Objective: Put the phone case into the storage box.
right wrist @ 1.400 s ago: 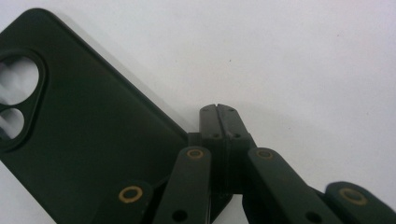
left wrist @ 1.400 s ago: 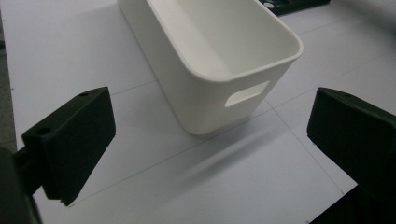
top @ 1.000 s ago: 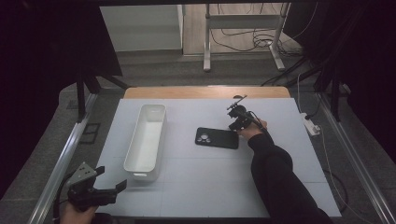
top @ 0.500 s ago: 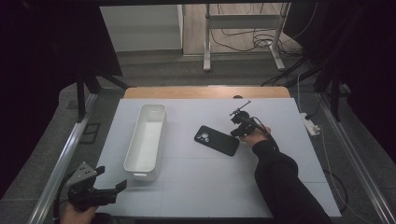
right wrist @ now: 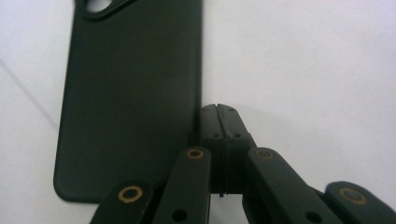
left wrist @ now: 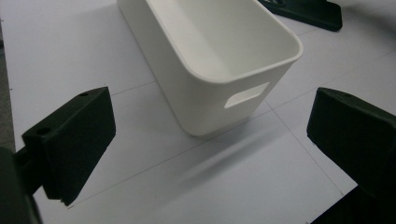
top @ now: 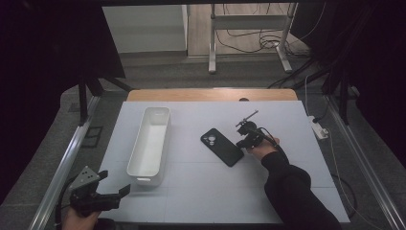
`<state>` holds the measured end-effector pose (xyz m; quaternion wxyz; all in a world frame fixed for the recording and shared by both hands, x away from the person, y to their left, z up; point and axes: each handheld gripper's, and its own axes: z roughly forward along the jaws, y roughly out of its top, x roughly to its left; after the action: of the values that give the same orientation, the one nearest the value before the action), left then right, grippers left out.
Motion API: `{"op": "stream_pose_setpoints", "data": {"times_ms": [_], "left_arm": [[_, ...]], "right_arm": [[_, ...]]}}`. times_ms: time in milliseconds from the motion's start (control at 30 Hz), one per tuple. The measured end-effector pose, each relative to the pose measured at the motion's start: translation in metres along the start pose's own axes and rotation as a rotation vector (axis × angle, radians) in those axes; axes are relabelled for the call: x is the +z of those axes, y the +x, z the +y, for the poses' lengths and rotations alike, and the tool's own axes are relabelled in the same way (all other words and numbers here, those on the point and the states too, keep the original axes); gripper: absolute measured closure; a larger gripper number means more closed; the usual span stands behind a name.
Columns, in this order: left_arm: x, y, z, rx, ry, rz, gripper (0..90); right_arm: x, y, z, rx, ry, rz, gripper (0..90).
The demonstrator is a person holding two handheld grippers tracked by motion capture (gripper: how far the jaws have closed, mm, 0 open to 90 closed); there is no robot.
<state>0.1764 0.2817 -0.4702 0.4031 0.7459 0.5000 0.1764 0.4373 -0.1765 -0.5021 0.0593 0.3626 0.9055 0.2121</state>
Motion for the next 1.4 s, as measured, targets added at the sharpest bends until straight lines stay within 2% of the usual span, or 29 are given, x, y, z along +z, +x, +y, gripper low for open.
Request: {"op": "stream_pose_setpoints", "data": {"times_ms": [67,167,400,567,667,733,900,1067,1167,1300,1400], "left_arm": [[0.000,0.000,0.000,0.001,0.001,0.000,2.0],[0.000,0.000,0.000,0.000,0.001,-0.001,2.0],[0.000,0.000,0.000,0.000,0.001,-0.002,2.0],[0.000,0.000,0.000,0.000,0.001,-0.002,2.1],[0.000,0.000,0.000,0.002,0.001,-0.001,2.1],[0.000,0.000,0.000,0.003,0.001,0.000,2.2],[0.001,-0.001,0.000,0.003,0.002,0.000,2.2],[0.001,0.000,0.000,0.003,0.003,0.000,2.2],[0.001,0.000,0.000,0.003,0.003,0.000,2.2],[0.001,0.000,0.000,0.001,0.003,0.000,2.2],[0.001,0.000,0.001,0.001,0.005,0.000,2.2]], "right_arm": [[-0.001,0.004,-0.002,-0.004,0.002,0.013,89.2],[-0.002,0.010,-0.004,-0.023,0.010,0.002,89.3],[-0.002,0.010,-0.004,-0.025,0.012,0.001,89.2],[-0.013,0.008,-0.002,-0.026,-0.028,-0.017,89.0],[-0.022,0.007,-0.001,-0.023,-0.052,-0.025,84.8],[-0.026,0.007,-0.001,-0.020,-0.054,-0.026,80.9],[-0.027,0.007,-0.001,-0.012,-0.039,-0.019,64.3],[-0.030,0.013,0.002,-0.004,-0.037,-0.038,39.4],[-0.031,0.015,0.003,0.001,-0.031,-0.059,31.1],[-0.031,0.015,0.004,0.003,-0.031,-0.043,27.7],[-0.029,0.017,0.003,0.005,-0.038,-0.043,16.9]]}}
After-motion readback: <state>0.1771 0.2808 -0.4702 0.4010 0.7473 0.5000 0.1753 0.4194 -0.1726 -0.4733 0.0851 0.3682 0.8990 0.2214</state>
